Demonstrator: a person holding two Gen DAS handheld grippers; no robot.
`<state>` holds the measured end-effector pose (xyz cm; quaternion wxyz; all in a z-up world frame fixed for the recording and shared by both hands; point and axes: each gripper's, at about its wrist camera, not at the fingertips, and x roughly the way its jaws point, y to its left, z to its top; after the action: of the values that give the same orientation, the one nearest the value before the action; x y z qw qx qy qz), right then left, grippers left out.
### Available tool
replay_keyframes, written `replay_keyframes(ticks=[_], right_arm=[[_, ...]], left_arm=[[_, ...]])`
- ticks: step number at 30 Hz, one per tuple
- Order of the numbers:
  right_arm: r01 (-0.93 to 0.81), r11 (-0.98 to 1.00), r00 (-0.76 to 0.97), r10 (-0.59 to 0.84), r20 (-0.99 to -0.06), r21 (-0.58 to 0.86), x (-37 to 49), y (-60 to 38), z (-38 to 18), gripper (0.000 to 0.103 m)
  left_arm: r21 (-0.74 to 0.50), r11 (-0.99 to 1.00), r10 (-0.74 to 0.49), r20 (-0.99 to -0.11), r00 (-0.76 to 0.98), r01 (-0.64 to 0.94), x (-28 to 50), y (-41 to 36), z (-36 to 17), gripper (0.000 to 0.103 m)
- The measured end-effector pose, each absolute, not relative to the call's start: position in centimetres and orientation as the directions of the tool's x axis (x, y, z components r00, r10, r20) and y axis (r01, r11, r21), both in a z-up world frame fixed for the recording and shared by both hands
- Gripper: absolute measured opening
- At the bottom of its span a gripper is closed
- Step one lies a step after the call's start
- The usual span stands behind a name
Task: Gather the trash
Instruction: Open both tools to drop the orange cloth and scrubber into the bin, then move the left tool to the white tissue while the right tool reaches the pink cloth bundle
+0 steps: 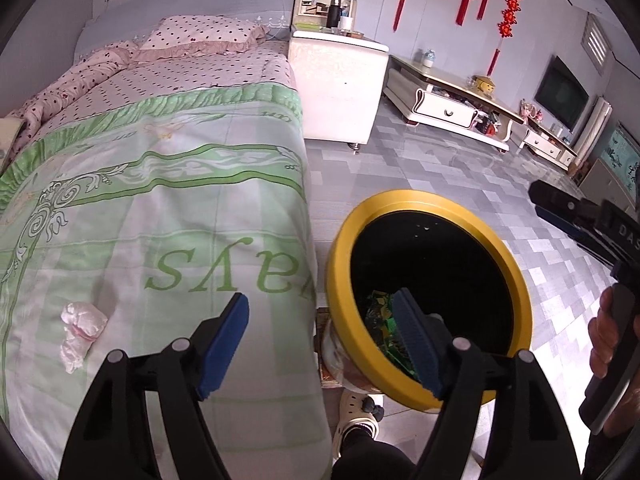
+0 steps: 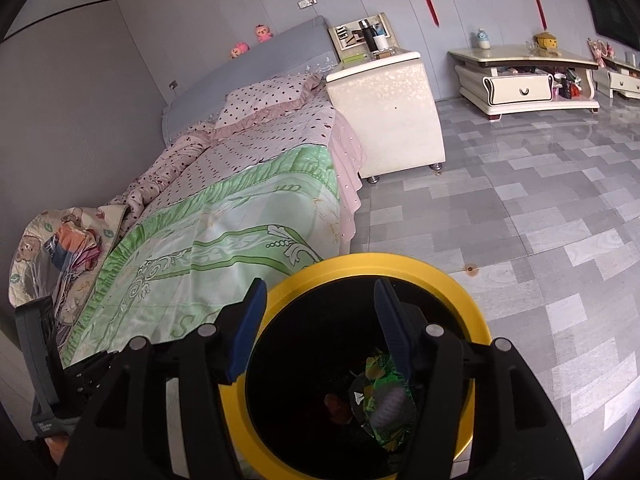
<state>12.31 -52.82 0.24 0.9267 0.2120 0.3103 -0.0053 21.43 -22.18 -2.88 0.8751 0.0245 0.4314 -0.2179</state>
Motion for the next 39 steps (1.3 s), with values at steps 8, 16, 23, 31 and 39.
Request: replay_keyframes(ticks=[8, 16, 23, 31, 39], right_arm=[[0.049, 0.917, 0.799, 0.202, -0.567, 0.396, 11.4, -47.8, 1.0, 0.057], [-0.074, 0.918, 0.757, 0.306, -0.577, 0.389, 11.6, -40.3, 0.9, 0.058], [-0.18, 0.907, 0.696, 0.392, -0.602, 0.382, 11.6, -33.7, -0.3, 0.058], [-0.268, 0.895, 0.617, 0.443, -0.65, 0.355, 12.1, -27.9, -2.0, 0.058], [-0.343, 0.869, 0.537, 0.493, -0.684, 0.356, 12.8, -22.1, -4.3, 0.058]], left_arm=[[-0.116, 0.947, -0.278, -0.768, 0.577, 0.3, 22.5, -15.8, -2.7, 0.071], [-0.081, 0.978, -0.183, -0.779, 0.6, 0.194, 23.5, -9.1, -3.4, 0.071], [-0.051, 0.991, -0.116, -0.789, 0.604, 0.125, 24.6, -4.2, -4.4, 0.071], [-0.045, 0.996, -0.081, -0.803, 0.591, 0.076, 25.6, -0.9, -5.7, 0.071], [-0.057, 0.996, -0.086, -0.823, 0.562, 0.069, 26.5, 0.3, -8.0, 0.071]])
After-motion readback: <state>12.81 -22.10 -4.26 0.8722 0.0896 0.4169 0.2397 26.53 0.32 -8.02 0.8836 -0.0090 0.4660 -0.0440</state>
